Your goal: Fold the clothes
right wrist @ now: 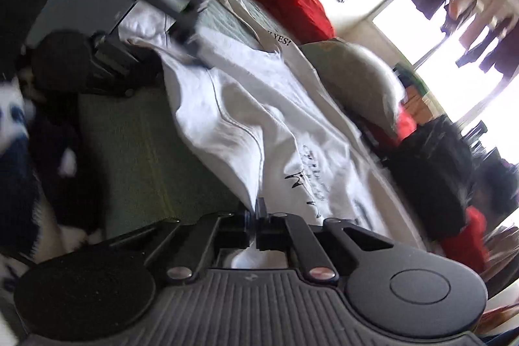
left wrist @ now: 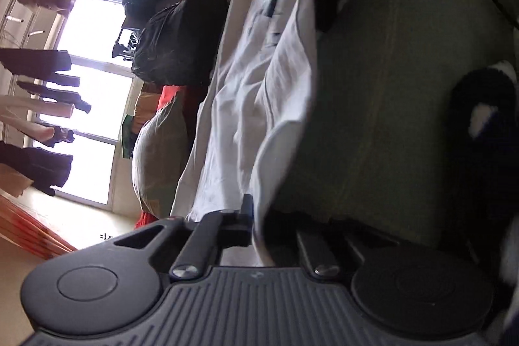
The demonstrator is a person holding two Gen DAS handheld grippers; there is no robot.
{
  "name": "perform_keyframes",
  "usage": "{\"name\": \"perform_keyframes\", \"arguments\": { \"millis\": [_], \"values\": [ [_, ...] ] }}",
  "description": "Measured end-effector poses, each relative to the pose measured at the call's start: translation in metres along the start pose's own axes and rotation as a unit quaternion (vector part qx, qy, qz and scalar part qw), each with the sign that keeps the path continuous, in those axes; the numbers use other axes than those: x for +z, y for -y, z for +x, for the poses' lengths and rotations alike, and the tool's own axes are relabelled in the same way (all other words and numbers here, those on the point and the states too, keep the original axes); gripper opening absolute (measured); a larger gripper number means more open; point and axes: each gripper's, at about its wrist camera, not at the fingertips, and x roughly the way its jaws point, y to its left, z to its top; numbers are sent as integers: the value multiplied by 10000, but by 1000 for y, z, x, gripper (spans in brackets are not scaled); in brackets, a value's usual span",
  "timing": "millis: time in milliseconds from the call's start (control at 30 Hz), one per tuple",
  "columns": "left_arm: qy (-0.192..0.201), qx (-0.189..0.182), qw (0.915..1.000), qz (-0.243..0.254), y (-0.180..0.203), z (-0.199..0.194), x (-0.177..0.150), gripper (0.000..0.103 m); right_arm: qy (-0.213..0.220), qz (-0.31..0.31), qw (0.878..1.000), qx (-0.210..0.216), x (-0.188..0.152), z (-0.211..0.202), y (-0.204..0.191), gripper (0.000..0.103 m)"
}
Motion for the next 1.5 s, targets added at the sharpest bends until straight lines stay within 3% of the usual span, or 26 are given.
{"name": "perform_keyframes", "arguments": {
  "millis": [300, 467, 500, 567, 667, 767, 833, 900, 933, 1000, 1133, 1200, 1267, 1400, 1467, 1500],
  "values": [
    [177, 202, 9993, -242, -56, -34, -7, 3, 188, 983, 9884, 1142, 26, -31, 31, 4],
    [5, -720, 9961, -504, -53, -32, -20, 3, -116, 1216, 9752, 1844, 27, -30, 36, 6],
    [-58, -903, 9945, -526, -50, -31, -23, 4, -230, 1303, 9707, 2004, 25, -26, 36, 10],
    [-225, -1199, 9901, -696, -47, -31, -31, 12, -353, 1539, 9590, 2355, 20, -23, 38, 13],
    [-241, -1598, 9805, -1116, -62, -45, -39, 13, -171, 1788, 9457, 2710, 15, -35, 49, 17],
    [-126, -1738, 9703, -1676, -88, -59, -46, 13, 78, 2279, 9379, 2612, 10, -46, 80, 27],
    [-79, -1668, 9611, -2201, -110, -63, -53, 18, 149, 2692, 9332, 2375, 2, -51, 102, 30],
    [-72, -1523, 9476, -2807, -133, -58, -62, 35, 159, 3150, 9263, 2062, -11, -53, 124, 30],
    [-145, -1446, 9359, -3207, -144, -48, -71, 46, 107, 3363, 9224, 1897, -21, -53, 133, 30],
    [-337, -1380, 9068, -3968, -161, -27, -91, 49, -43, 3769, 9133, 1542, -42, -51, 149, 30],
    [-831, -1537, 8383, -5165, -167, 13, -137, 47, -399, 4452, 8881, 1070, -83, -46, 165, 30],
    [-991, -1615, 8165, -5453, -158, 22, -148, 47, -525, 4735, 8721, 1116, -98, -44, 159, 30],
    [-1048, -1704, 8080, -5541, -151, 23, -152, 47, -651, 5012, 8551, 1161, -113, -43, 153, 30],
    [-1116, -1775, 8172, -5368, -140, 19, -146, 47, -899, 5546, 8178, 1247, -143, -40, 141, 34],
    [-1102, -1785, 8216, -5300, -141, 18, -143, 47, -815, 5566, 8171, 1259, -142, -40, 135, 32],
    [-1084, -1782, 8221, -5297, -142, 18, -142, 47, -809, 5524, 8203, 1241, -140, -42, 134, 18]
  ]
}}
